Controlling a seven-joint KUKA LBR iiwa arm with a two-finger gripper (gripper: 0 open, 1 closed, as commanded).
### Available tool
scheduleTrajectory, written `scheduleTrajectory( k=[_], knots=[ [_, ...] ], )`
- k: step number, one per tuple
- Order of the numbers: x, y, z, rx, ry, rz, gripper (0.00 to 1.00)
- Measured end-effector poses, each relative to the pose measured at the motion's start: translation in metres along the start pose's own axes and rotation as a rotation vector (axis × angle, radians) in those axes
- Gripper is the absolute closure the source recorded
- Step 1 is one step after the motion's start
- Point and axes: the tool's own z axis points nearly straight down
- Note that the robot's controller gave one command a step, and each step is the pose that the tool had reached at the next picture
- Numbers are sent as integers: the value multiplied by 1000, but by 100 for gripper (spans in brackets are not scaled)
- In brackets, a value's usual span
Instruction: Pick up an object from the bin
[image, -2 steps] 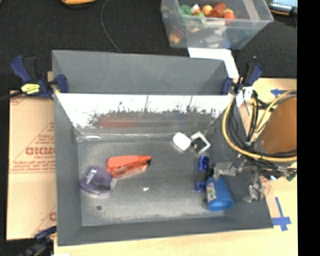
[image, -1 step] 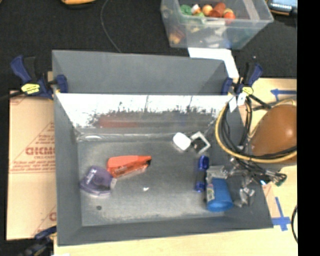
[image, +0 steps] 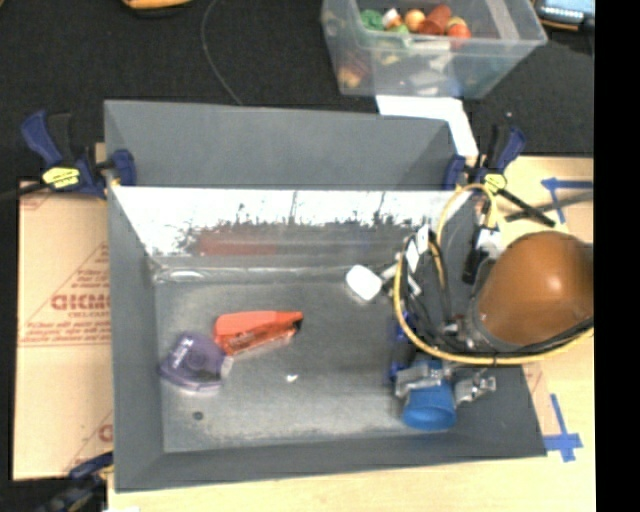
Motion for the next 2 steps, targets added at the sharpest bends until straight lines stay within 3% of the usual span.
scheduleTrajectory(
  k=[1, 2],
  knots=[
    [-6, -4, 1, 11, -12, 204, 100],
    [-6, -4, 1, 11, -12, 204, 100]
  ],
)
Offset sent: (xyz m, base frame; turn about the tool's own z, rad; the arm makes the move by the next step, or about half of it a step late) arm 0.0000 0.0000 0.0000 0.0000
